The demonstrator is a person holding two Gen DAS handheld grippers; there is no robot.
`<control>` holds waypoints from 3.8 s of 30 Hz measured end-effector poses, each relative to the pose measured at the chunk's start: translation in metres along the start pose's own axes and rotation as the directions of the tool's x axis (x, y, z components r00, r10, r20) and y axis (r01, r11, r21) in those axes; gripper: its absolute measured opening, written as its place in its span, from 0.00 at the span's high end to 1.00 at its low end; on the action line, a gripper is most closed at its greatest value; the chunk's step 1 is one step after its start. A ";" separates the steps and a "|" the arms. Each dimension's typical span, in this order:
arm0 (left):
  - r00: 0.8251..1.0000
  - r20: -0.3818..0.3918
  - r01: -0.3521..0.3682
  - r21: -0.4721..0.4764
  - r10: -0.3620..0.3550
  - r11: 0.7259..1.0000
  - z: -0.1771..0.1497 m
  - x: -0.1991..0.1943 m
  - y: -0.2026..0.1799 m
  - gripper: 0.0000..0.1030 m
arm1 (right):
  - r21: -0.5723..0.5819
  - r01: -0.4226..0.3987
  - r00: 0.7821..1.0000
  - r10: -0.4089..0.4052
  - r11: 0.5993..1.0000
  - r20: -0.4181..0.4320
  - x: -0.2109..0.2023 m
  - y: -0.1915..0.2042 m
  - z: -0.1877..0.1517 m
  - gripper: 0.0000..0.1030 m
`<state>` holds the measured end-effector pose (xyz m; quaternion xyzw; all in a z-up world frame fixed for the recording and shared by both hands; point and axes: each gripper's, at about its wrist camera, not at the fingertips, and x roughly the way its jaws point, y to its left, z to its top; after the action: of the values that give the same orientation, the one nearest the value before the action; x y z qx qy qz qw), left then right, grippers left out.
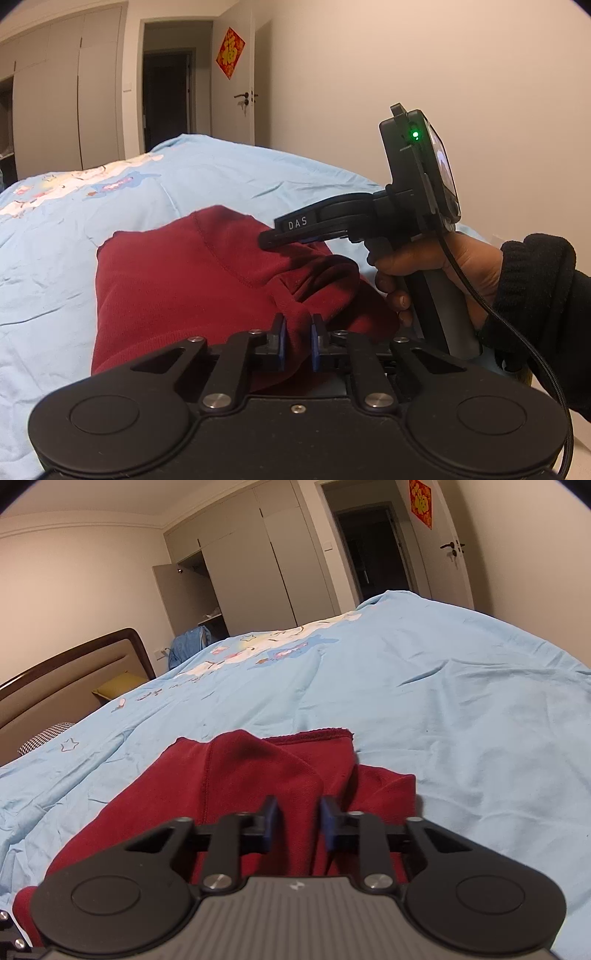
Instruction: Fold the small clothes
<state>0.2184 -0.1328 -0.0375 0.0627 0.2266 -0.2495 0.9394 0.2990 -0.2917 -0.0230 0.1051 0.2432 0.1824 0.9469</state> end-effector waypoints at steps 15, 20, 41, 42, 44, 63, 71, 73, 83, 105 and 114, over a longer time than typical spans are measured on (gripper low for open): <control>0.994 0.080 0.066 0.081 -0.073 0.995 0.015 0.004 -0.017 0.90 | 0.050 0.097 0.982 -0.104 0.994 0.160 -0.056 -0.023 0.012 0.92; 0.995 0.020 0.101 0.050 -0.102 0.994 0.007 0.017 -0.015 0.90 | 0.071 0.134 0.985 -0.141 0.988 0.104 -0.049 -0.035 -0.005 0.92; 0.995 0.092 0.056 -0.214 -0.037 0.975 0.024 -0.002 0.026 0.11 | 0.057 0.174 0.977 -0.180 0.983 0.113 -0.061 -0.019 -0.019 0.13; 0.996 0.090 0.029 -0.246 -0.008 0.969 0.025 -0.001 0.033 0.07 | 0.056 0.170 0.977 -0.176 0.984 0.117 -0.062 -0.019 -0.020 0.11; 0.995 0.072 -0.037 -0.312 0.063 0.950 0.024 0.000 0.047 0.01 | 0.061 0.156 0.980 -0.162 0.986 0.119 -0.063 -0.016 -0.021 0.05; 0.976 -0.142 -0.213 -0.501 0.162 0.839 -0.015 0.016 0.098 0.00 | 0.063 0.112 0.992 -0.115 0.992 0.050 -0.054 -0.008 -0.068 0.00; 0.976 -0.146 -0.212 -0.507 0.159 0.835 -0.016 0.015 0.098 0.00 | 0.071 0.110 0.991 -0.115 0.991 0.072 -0.055 -0.009 -0.072 0.00; 0.976 -0.147 -0.212 -0.508 0.158 0.835 -0.016 0.016 0.099 0.00 | 0.072 0.111 0.990 -0.116 0.991 0.076 -0.055 -0.008 -0.072 0.00; 0.977 -0.146 -0.211 -0.512 0.158 0.833 -0.017 0.016 0.098 0.01 | 0.073 0.114 0.989 -0.120 0.991 0.083 -0.056 -0.007 -0.074 0.00; 0.995 -0.077 -0.099 -0.489 0.070 0.867 -0.035 0.019 0.120 0.01 | 0.334 0.036 0.978 -0.102 0.942 0.182 -0.069 -0.035 -0.052 0.12; 0.996 -0.067 -0.081 -0.476 0.055 0.876 -0.037 0.022 0.123 0.00 | 0.159 0.125 0.976 -0.151 0.979 0.160 -0.054 -0.008 -0.042 0.83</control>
<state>0.2822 -0.0268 -0.0799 -0.1565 0.3027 -0.1512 0.9279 0.2365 -0.3159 -0.0389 0.1730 0.1805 0.0877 0.9642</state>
